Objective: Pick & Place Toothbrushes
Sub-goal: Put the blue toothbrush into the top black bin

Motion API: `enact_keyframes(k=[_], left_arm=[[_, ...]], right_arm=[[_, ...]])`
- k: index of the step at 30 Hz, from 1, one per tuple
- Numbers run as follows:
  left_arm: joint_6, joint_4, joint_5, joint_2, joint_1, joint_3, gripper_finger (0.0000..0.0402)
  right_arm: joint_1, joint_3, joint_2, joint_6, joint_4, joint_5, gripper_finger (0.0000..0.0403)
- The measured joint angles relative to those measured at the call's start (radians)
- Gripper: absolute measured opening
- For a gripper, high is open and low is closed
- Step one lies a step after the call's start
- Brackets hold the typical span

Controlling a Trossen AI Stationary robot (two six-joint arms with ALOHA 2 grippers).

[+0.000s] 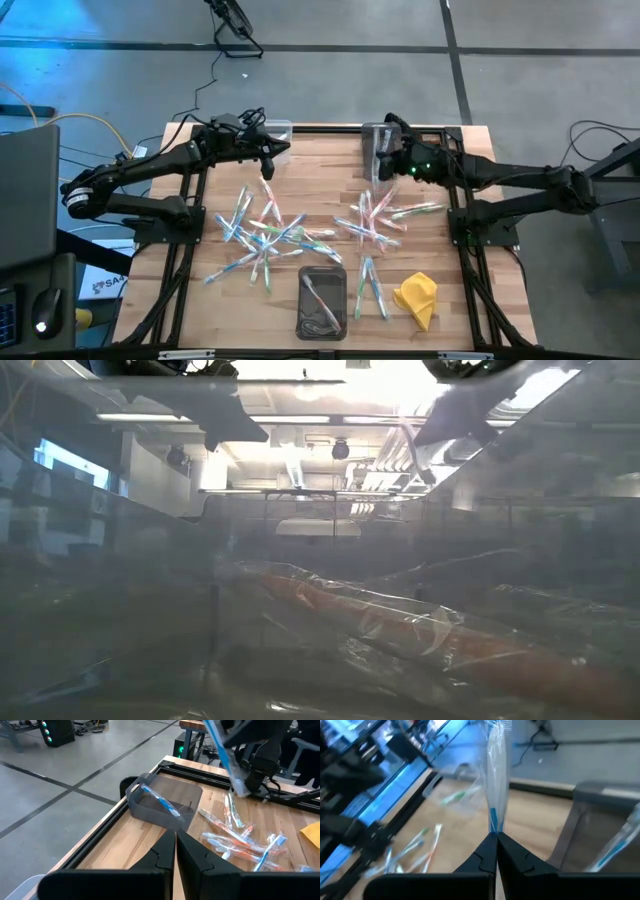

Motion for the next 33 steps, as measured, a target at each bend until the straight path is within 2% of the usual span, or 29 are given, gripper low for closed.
enact_keyframes(k=[9, 15, 22, 28, 33], left_arm=[[0.000, 0.003, -0.004, 0.005, 0.000, 0.000, 0.0015], [0.000, 0.000, -0.076, 0.006, 0.000, 0.000, 0.0015], [0.000, 0.001, -0.107, 0.006, 0.000, 0.000, 0.0015], [0.000, 0.000, -0.109, 0.006, 0.000, 0.000, 0.0015], [0.000, 0.000, -0.109, 0.006, 0.000, 0.000, 0.0015]], right_arm=[[-0.105, 0.000, 0.012, -0.100, 0.014, 0.125, 0.0003], [-0.167, 0.001, 0.042, -0.178, 0.040, 0.171, 0.0003], [-0.229, 0.001, 0.122, -0.258, 0.156, 0.140, 0.0003], [-0.270, 0.001, 0.206, -0.282, 0.176, 0.133, 0.0003], [-0.303, 0.000, 0.265, -0.283, 0.172, 0.084, 0.0003]])
